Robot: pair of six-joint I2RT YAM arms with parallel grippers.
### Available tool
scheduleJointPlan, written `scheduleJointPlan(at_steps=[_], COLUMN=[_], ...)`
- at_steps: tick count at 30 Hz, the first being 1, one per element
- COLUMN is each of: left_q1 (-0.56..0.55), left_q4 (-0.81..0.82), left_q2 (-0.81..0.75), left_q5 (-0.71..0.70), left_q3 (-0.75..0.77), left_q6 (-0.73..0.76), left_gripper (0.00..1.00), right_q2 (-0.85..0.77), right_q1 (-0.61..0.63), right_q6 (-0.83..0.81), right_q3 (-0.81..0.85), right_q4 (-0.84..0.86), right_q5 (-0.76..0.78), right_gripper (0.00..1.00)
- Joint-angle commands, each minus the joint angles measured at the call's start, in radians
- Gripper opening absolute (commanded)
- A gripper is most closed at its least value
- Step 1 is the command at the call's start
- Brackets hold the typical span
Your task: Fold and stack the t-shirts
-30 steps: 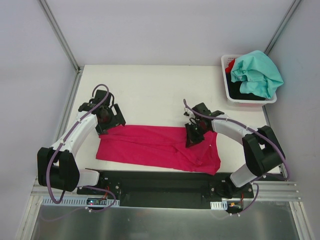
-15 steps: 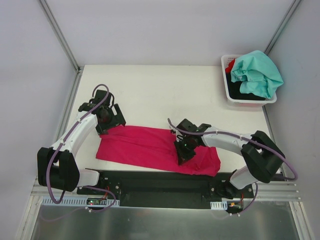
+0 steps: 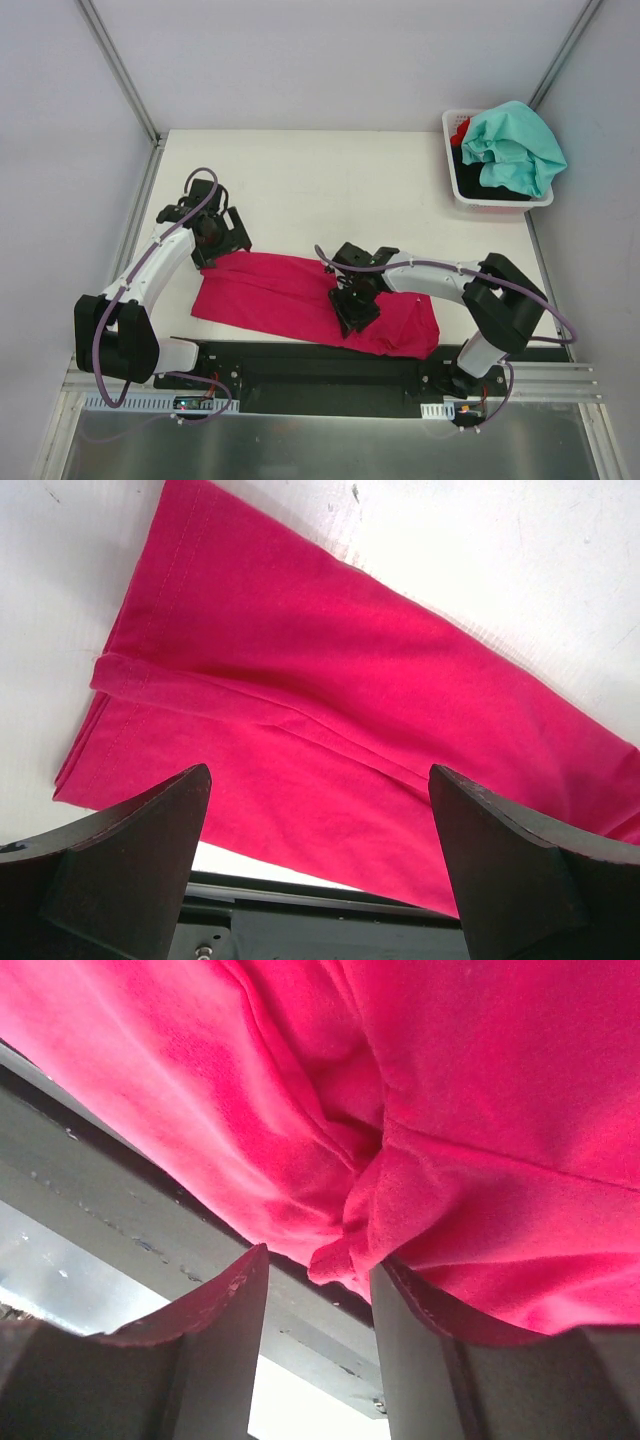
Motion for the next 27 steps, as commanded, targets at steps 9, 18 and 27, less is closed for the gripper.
scheduleJointPlan(at_steps=[9, 18, 27], left_q1=[-0.002, -0.040, -0.040], left_q4=[-0.034, 0.102, 0.297], left_q2=[-0.012, 0.066, 0.161], left_q5=[0.025, 0.113, 0.176], left_q3=[0.071, 0.005, -0.101], left_q6=[0.016, 0.065, -0.004], left_gripper=[0.91, 0.91, 0.91], right_q2=[-0.131, -0.334, -0.294], right_q1=[-0.050, -0.266, -0.322], right_q6=[-0.043, 0.065, 0.069], right_q3=[0.225, 0.055, 0.027], right_q4=[-0.265, -0.098, -0.026], right_q5=[0.220, 0.264, 0.253], right_gripper=[0.51, 0.53, 0.52])
